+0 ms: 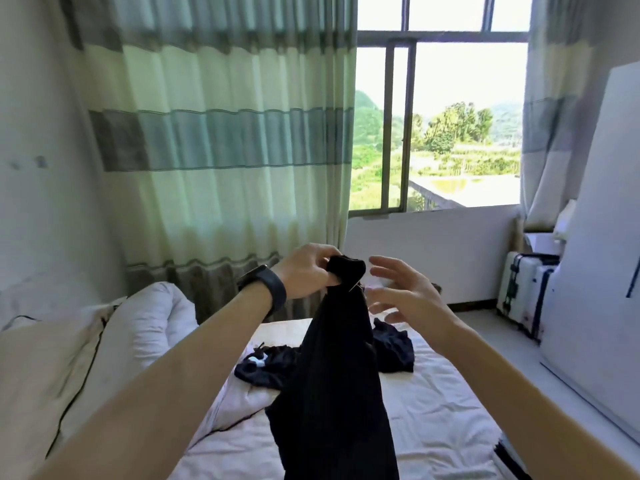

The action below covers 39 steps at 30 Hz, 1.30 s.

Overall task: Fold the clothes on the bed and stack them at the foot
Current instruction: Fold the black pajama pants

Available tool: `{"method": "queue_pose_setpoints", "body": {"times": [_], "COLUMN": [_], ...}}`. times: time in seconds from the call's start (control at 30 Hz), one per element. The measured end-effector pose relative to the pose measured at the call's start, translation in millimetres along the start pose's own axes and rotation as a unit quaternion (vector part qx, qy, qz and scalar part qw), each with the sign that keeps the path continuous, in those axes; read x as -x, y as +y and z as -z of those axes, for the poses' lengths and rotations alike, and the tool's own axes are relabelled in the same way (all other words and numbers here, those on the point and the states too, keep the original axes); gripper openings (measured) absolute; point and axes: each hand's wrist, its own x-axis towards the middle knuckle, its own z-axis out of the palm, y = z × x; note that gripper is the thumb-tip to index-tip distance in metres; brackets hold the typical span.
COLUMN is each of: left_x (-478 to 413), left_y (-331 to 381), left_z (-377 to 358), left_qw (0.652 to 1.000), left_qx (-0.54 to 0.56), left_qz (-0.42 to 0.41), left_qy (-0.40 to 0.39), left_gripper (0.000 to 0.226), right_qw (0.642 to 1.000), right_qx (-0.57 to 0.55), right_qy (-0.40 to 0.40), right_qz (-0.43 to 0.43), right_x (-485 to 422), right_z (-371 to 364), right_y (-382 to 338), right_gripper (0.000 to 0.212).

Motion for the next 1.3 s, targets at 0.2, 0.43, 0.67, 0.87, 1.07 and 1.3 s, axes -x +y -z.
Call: {"method": "queue_pose_setpoints", "body": {"times": [0.2, 0.43, 0.67, 0.87, 1.07, 1.3], "left_x": [-1, 14, 27, 30, 43, 70], "left_y": [11, -14, -35, -45, -75, -139], "left_z": [12, 16, 14, 15, 41, 80], "left_qw": [0.991, 0.968, 0.950, 0.947, 0.961, 0.952], "left_qx": [0.114, 0.203, 0.217, 0.208, 0.177, 0.234], "left_qz": [0.067, 0.140, 0.180, 0.149, 0.121, 0.108], "left_qy": [0.001, 0.052, 0.131, 0.193, 0.177, 0.166], "left_gripper": [0.021, 0.029, 0.033, 0.029, 0.019, 0.022], "right_qw": [0.995, 0.981, 0.989, 0.980, 0.994, 0.995], "right_qx": [0.080, 0.156, 0.094, -0.107, -0.056, 0.063], "right_qy": [-0.012, -0.013, -0.050, -0.170, -0.091, 0.054], "right_qz": [0.062, 0.118, 0.099, -0.019, 0.011, 0.049], "right_x": [-20, -50, -70, -58, -58, -74], "right_z": [-16, -31, -49, -83, -129, -204], "right_y": [-1, 27, 32, 29, 32, 31], "right_gripper": [0.022, 0.015, 0.017, 0.028, 0.037, 0.019]}}
